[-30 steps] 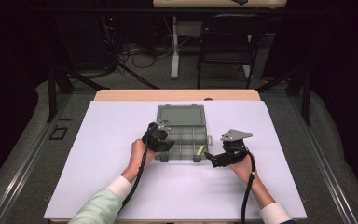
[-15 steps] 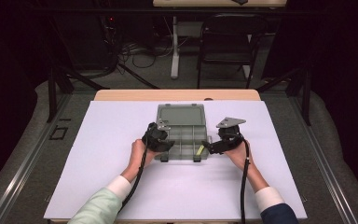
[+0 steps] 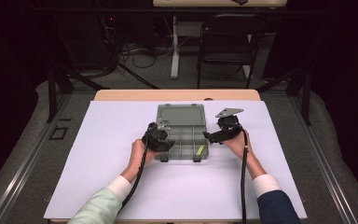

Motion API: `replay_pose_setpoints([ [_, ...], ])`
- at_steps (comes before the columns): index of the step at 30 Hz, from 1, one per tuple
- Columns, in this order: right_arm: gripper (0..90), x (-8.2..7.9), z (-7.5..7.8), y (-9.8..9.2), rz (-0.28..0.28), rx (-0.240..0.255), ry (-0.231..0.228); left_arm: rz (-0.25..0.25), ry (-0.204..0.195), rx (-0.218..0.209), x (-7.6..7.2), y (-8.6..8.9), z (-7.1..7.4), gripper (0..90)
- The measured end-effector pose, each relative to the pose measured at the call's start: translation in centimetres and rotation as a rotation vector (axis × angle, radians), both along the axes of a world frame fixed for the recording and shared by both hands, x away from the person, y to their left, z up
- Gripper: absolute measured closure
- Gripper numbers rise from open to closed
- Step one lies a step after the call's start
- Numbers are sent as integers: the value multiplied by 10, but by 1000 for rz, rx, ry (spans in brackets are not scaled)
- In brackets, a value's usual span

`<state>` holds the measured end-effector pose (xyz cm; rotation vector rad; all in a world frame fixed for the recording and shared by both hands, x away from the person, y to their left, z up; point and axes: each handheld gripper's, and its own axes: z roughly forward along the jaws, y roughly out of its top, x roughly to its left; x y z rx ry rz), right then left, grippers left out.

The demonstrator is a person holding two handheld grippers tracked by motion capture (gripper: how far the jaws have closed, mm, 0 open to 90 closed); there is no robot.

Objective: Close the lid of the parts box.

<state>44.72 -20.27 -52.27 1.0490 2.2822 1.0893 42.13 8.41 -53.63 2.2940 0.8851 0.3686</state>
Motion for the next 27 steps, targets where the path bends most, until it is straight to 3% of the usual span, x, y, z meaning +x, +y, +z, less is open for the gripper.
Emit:
replay_pose_setpoints([
  [6,202,11,4,1,-25,8,-12,-4,1,-1,0,0,0,551],
  [11,535,21,8,3,-43,-7,-40,-4,1,-1,0,0,0,551],
  [17,815,34,6,4,-57,-46,-18,-5,0,-1,0,0,0,551],
  [20,892,37,-1,6,-51,-83,7,-6,0,0,0,0,0,552],
  [27,900,44,-15,11,-19,-122,52,-11,1,2,1,1,0,553],
])
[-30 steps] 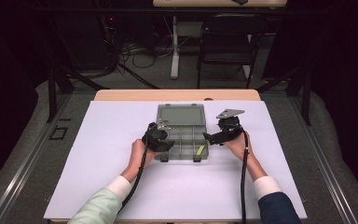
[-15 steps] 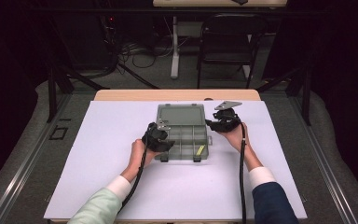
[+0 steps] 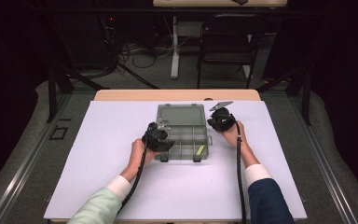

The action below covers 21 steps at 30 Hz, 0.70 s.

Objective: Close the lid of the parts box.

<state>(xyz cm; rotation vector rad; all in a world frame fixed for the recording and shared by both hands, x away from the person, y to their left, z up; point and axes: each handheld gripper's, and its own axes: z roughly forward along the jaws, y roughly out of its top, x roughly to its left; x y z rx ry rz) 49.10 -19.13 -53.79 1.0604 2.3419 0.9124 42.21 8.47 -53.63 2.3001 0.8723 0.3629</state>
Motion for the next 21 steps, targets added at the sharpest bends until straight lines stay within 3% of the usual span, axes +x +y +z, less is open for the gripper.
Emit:
replay_pose_setpoints([
  [6,900,4,-10,4,18,-39,47,-3,-1,-1,0,0,0,554],
  [9,900,7,-14,3,18,-32,62,-6,-2,-3,0,1,0,555],
  [21,900,9,-17,2,10,-6,42,-10,-4,-3,0,1,-1,557],
])
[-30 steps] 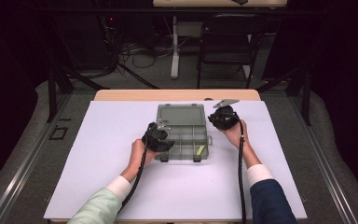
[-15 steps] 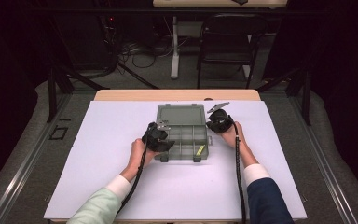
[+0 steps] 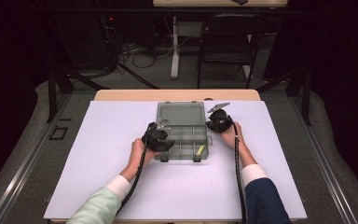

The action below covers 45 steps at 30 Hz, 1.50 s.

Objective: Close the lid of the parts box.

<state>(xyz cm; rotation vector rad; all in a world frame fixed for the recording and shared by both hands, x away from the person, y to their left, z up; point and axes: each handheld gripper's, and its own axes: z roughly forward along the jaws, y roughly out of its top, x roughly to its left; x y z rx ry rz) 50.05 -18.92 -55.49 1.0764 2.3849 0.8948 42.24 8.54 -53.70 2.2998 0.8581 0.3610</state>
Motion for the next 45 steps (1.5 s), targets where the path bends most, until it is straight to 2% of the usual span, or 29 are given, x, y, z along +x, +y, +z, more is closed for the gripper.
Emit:
replay_pose_setpoints([
  [2,900,0,0,0,-2,-4,5,0,-1,0,0,0,0,557],
  [8,900,2,-2,0,-6,23,-8,0,-3,1,0,0,0,557],
  [10,900,6,-2,-1,-8,51,-4,0,-3,1,0,0,0,557],
  [12,900,8,0,0,-16,31,21,0,-4,1,0,0,0,557],
  [18,900,12,-1,1,-26,47,8,0,-4,3,0,0,0,557],
  [22,900,13,0,2,-34,22,6,0,-5,2,0,0,0,557],
  [32,900,16,1,4,-54,63,-40,-1,-5,4,0,-1,0,557],
  [36,900,17,7,4,-58,66,-57,1,-5,3,0,-1,0,557],
  [40,900,17,9,4,-61,46,-55,1,-6,3,0,-1,0,557],
  [41,900,17,8,4,-58,65,-69,0,-7,5,0,-1,0,557],
  [45,900,17,9,4,-62,78,-81,0,-7,5,0,-1,0,556],
])
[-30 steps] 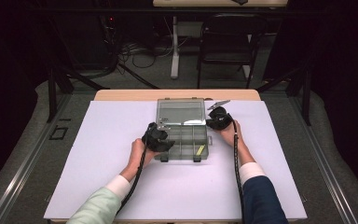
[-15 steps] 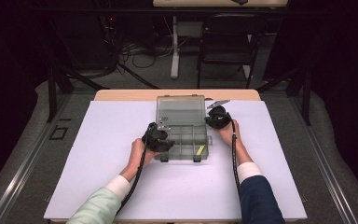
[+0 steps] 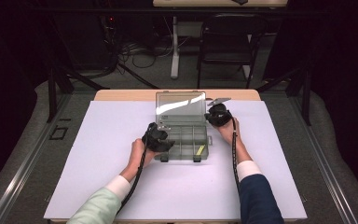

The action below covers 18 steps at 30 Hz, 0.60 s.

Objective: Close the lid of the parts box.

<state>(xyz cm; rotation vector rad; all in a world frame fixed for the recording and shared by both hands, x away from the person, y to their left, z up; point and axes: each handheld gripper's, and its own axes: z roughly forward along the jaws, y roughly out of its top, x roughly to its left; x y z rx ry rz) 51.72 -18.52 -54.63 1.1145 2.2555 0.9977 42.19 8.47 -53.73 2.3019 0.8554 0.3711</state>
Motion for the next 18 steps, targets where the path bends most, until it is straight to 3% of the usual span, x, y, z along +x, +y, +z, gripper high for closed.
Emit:
replay_pose_setpoints([
  [18,900,-4,9,-2,-1,22,-68,3,-1,-1,0,0,0,555],
])
